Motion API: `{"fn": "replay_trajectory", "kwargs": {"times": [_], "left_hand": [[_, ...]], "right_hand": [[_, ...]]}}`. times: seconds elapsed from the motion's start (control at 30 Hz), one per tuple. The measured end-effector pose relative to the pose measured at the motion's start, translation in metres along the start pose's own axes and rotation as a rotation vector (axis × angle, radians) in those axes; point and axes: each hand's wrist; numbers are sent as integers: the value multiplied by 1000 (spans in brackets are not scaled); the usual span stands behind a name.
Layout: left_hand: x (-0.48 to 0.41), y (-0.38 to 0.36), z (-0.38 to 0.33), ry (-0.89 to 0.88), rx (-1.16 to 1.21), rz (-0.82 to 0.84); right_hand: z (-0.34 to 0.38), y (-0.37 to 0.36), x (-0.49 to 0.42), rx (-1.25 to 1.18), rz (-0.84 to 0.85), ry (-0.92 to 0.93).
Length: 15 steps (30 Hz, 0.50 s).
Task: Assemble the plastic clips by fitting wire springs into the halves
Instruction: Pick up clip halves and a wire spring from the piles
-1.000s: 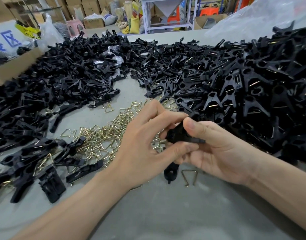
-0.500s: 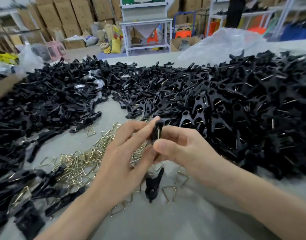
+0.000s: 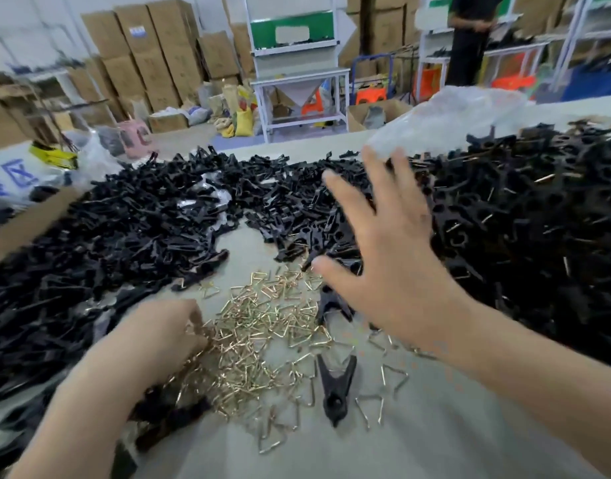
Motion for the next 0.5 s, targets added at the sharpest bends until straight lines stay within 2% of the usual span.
{"fn": "replay_trajectory", "kwargs": {"times": [0.07, 0.13, 0.27, 0.33, 0.37, 0.5], "left_hand": [[-2, 0, 1, -6, 20, -48], [-8, -2, 5, -22, 139, -146], [-24, -4, 14, -37, 528, -466], [-34, -8, 17, -74, 544, -553], [-40, -11, 16, -100, 502, -528], [-55, -23, 11, -173, 330, -253]], "right_hand": [[25, -35, 4, -73, 262, 155], [34, -62, 10, -124, 421, 156], [30, -80, 18, -134, 483, 195], [29, -80, 18, -163, 455, 232], [28, -79, 18, -175, 448, 235], [30, -77, 21, -191, 434, 248]]}}
Point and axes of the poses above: each hand's wrist, its own x-axis away from the middle knuckle, its own y-axis out of the back of the hand, z = x × y, and after that the axes turned 12 degrees about z, right-handed
